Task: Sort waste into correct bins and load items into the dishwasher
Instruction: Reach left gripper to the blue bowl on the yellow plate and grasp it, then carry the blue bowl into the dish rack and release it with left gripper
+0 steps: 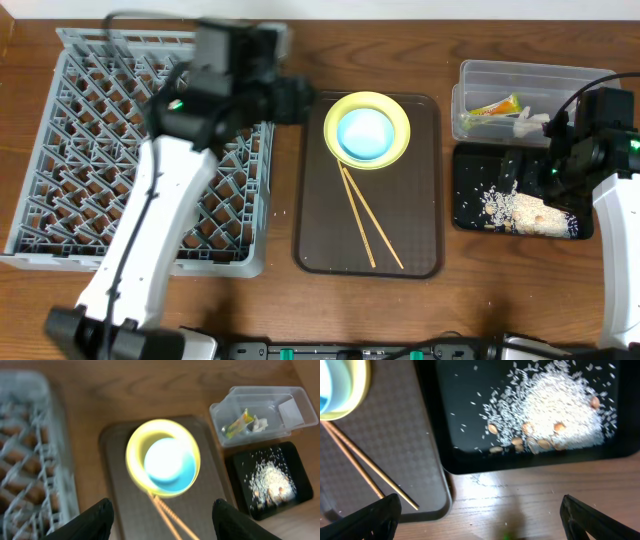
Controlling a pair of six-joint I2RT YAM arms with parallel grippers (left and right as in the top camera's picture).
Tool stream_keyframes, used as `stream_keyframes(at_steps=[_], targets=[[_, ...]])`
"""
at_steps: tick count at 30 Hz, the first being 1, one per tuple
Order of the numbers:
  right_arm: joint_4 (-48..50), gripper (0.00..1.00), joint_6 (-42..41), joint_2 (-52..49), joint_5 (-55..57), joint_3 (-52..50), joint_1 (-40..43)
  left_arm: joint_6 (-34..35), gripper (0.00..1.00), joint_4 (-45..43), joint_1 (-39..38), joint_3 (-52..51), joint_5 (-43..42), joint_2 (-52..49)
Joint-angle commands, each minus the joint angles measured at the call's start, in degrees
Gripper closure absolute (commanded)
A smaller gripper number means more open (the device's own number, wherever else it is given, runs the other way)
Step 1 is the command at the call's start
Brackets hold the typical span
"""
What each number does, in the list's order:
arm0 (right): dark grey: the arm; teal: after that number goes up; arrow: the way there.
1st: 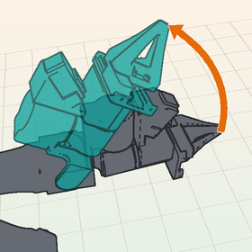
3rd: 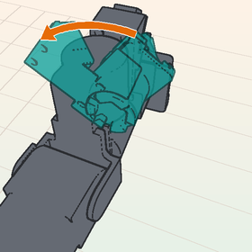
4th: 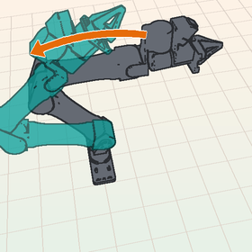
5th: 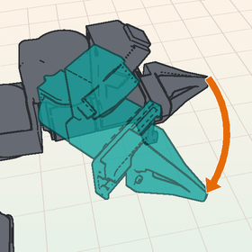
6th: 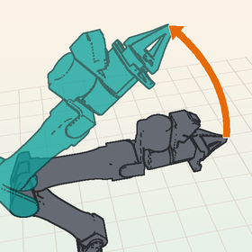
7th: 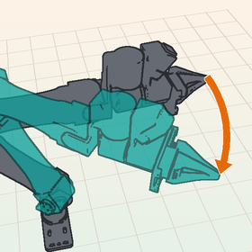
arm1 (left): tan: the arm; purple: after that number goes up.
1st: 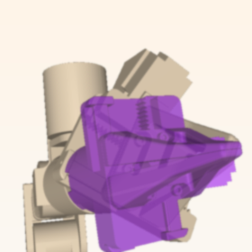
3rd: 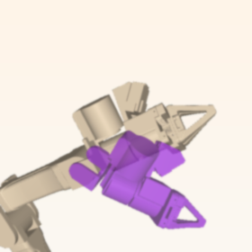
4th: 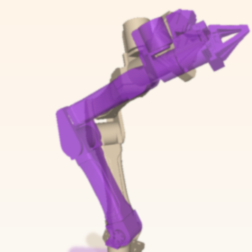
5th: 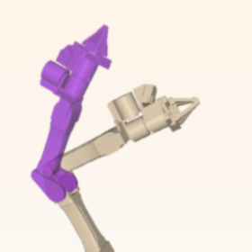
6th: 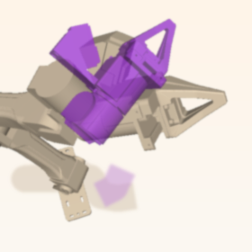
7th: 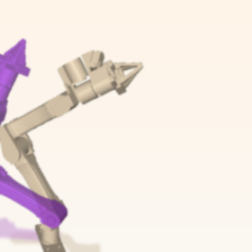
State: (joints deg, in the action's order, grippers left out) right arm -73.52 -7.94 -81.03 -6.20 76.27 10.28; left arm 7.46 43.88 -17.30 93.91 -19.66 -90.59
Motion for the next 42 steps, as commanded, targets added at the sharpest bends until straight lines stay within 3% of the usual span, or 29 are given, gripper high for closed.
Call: stream_keyframes(at_steps=[1, 10, 13, 17, 25, 28, 33, 38, 42], targets=[[-0.35, 0.01, -2.32, 0.52, 2.97, 1.25, 1.18, 0.24, 0.34, -1.4, -5.31, 4.87, 8.09, -6.78], [-0.44, 0.01, -2.29, 0.52, 2.97, 1.25, 1.44, -0.98, 0.32, -10.62, -14.75, 4.96, 11.82, -20.35], [-0.44, 0.01, -2.29, 0.52, 2.95, 1.25, 1.44, -4.92, 0.31, -12.37, -17.49, 4.96, 11.82, -25.42], [-0.48, 0.01, -2.29, 0.52, 2.95, 1.25, 1.42, -8.7, 0.32, -13.44, -19.74, 4.96, 11.85, -30.03], [-0.66, 0.01, -2.29, 0.52, 2.95, 1.25, 1.42, -9.16, 0.33, -14.19, -20.94, 4.9, 12.07, -36.94], [-0.66, 0.01, -2.29, 0.52, 2.95, 1.25, 1.42, -9.18, 0.45, -13.75, -20.92, 4.83, 16.96, -37.9], [-0.66, 0.01, -2.29, 0.52, 2.95, 1.25, 1.44, -9.18, 0.57, -12.92, -20.92, 4.55, 25.75, -37.9], [-0.66, 0.01, -2.29, 0.52, 2.93, 1.25, 1.42, -9.16, 0.63, -12.94, -20.92, 3.04, 26.58, -37.92], [-0.85, 0.01, -2.29, 0.52, 2.93, 1.25, 1.42, -9.11, 0.81, -12.63, -20.94, 2.95, 26.56, -37.92]])
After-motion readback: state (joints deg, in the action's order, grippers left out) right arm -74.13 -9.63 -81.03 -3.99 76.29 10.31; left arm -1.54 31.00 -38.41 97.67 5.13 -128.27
